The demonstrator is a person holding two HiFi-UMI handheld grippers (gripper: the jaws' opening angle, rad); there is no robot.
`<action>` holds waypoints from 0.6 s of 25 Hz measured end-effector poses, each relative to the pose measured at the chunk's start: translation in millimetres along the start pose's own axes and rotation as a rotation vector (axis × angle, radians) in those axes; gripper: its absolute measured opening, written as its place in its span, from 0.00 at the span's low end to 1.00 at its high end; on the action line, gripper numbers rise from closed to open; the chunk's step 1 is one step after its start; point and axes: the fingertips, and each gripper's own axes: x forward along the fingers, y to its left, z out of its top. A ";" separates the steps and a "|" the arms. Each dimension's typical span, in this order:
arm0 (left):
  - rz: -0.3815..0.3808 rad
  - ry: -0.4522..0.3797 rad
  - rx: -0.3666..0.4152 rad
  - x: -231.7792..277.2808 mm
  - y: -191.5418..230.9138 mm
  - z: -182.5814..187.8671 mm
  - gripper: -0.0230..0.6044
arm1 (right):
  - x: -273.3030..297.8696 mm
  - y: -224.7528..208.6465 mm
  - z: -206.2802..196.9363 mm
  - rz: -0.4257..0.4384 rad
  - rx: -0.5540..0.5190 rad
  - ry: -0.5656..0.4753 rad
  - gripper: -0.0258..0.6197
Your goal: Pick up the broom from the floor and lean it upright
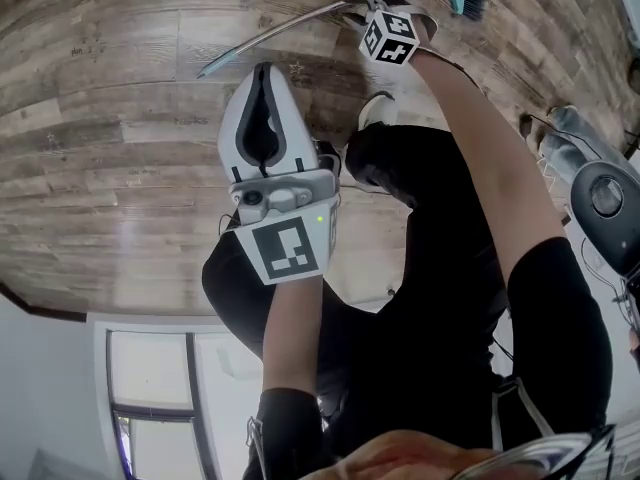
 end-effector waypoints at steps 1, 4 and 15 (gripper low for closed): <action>-0.013 0.009 0.023 -0.3 -1.8 -5.7 0.07 | 6.1 0.0 -1.1 0.002 -0.024 0.008 0.22; -0.019 0.016 0.023 3.6 3.2 -13.6 0.07 | 23.5 0.3 -0.1 0.023 -0.064 0.029 0.22; 0.032 0.010 -0.023 3.9 20.0 -30.3 0.07 | 59.1 5.4 -8.5 0.060 -0.208 0.096 0.22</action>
